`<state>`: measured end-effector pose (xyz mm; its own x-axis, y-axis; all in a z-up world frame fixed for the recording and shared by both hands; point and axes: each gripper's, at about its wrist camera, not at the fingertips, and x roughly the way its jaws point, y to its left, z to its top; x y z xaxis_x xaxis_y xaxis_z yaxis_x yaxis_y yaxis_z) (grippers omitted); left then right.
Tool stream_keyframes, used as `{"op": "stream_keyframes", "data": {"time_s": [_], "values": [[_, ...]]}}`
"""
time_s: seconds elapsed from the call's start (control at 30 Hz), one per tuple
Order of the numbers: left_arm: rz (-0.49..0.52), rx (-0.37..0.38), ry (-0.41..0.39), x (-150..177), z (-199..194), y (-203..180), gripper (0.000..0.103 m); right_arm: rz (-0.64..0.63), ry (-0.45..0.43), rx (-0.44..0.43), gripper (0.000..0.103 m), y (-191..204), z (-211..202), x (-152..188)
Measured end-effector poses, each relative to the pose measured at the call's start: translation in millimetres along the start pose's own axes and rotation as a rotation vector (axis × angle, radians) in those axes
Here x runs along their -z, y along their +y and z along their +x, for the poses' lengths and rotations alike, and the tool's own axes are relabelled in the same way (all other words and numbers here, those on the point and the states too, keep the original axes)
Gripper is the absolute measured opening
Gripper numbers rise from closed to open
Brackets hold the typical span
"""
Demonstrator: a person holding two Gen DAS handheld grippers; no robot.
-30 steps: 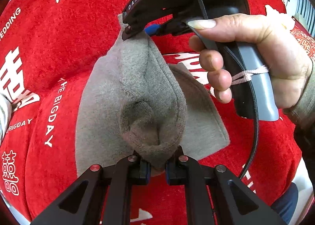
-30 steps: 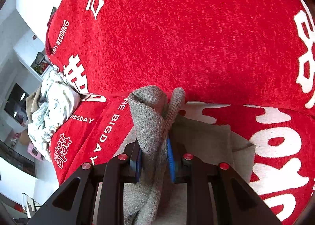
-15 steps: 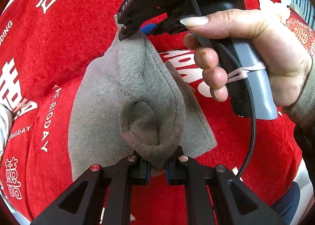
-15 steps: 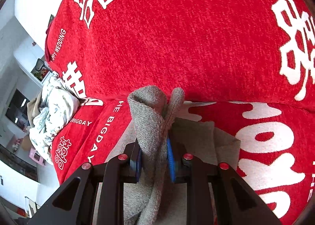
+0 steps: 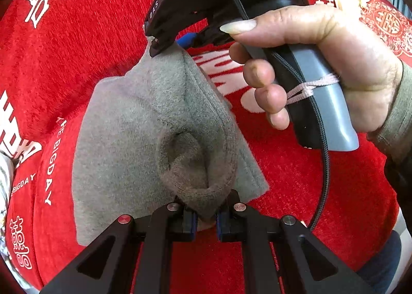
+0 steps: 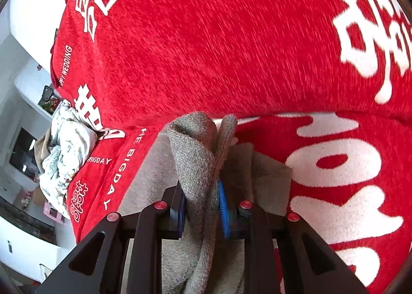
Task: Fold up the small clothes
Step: 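Open both grippers to release the folded sweater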
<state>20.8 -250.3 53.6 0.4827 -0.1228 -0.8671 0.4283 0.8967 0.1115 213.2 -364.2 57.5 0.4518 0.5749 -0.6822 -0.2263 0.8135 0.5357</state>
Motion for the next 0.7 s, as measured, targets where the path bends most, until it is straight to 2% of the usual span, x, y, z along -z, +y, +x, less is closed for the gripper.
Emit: {"op": "stream_keyframes", "data": {"time_s": [0.23,0.37,0.4,0.43,0.47,0.5,0.53,0.57,0.63,0.7], "values": [[0.005,-0.011,0.027,0.1,13.1,1.4,0.011,0.082,-0.005,-0.029,0.024,-22.9,15.3,10.8],[-0.010,0.010,0.033,-0.4,18.5,2.3,0.012,0.121,0.002,-0.032,0.026,-36.9,18.8,16.2],[-0.020,0.017,0.032,-0.1,18.7,4.1,0.018,0.127,0.004,-0.028,0.030,-38.4,18.4,16.9],[-0.031,0.036,0.034,0.0,18.8,6.0,0.039,0.132,0.007,-0.028,0.033,-39.1,17.5,17.4],[-0.057,0.081,0.043,-0.6,19.2,11.5,0.053,0.139,0.007,-0.019,0.041,-40.1,15.7,17.3],[-0.079,0.109,0.045,-0.9,19.0,16.6,0.080,0.142,0.004,-0.012,0.054,-39.9,11.7,17.1],[-0.114,0.142,0.036,-0.3,16.8,23.3,0.088,0.139,-0.005,-0.010,0.060,-38.8,6.8,17.4],[-0.159,0.165,0.012,1.4,11.7,31.1,0.088,0.135,-0.014,-0.006,0.065,-38.0,2.7,17.7],[-0.197,0.204,0.002,3.7,5.5,40.2,0.088,0.123,-0.034,0.004,0.065,-32.1,-10.3,18.8],[-0.190,0.296,0.022,5.6,-2.4,50.1,0.088,0.112,-0.059,0.011,0.065,-23.3,-24.8,20.2]]}}
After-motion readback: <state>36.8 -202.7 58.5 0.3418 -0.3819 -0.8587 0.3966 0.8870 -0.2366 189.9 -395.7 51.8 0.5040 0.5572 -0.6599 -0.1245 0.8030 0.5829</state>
